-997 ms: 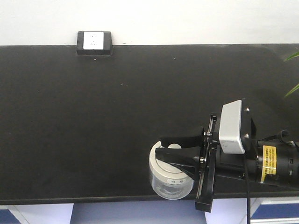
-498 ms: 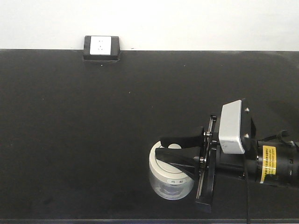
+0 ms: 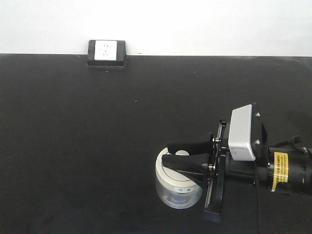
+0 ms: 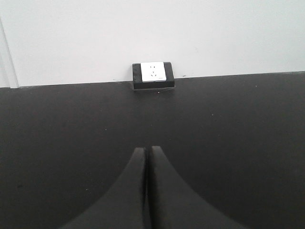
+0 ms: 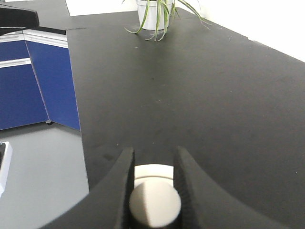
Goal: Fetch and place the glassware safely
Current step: 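Extend the right arm holding the jar over the black bench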
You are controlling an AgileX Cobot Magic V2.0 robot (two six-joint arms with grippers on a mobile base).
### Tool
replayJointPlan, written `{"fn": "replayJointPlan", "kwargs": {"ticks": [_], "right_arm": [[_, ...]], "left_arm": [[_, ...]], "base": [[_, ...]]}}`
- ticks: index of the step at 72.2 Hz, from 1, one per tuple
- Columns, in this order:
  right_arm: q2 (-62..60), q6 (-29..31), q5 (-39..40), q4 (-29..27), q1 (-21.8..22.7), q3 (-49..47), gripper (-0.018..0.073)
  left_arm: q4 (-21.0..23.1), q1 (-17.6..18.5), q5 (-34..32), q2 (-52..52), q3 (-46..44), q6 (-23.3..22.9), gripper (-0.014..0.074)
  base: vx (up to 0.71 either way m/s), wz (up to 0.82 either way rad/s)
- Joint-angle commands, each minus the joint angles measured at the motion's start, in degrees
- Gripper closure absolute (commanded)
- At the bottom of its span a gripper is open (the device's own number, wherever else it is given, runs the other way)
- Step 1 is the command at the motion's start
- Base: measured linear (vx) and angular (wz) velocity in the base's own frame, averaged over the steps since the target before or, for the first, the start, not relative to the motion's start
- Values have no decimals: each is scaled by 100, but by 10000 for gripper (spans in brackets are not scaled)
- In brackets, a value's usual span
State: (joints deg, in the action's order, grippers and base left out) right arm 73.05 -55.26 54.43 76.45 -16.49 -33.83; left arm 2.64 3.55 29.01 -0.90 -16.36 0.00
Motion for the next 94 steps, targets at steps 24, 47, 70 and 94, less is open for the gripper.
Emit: {"fn": "replayJointPlan", "kwargs": {"ticks": [24,47,70,94], "right_arm": [[-149,57,332,-380,26,-144,560],[-149,57,332,-380,26,-144,560],[-149,57,332,-380,26,-144,560],[-149,57,337,-380,26,-144,560]], "left_arm": [[45,19,-434,65,-146,-59,603],[45,19,-434,65,-146,-59,603],[45,19,-434,65,-146,-59,603],[45,19,-434,65,-146,-59,603]], "base": [[1,0],[0,0],[0,0],[0,0]]}}
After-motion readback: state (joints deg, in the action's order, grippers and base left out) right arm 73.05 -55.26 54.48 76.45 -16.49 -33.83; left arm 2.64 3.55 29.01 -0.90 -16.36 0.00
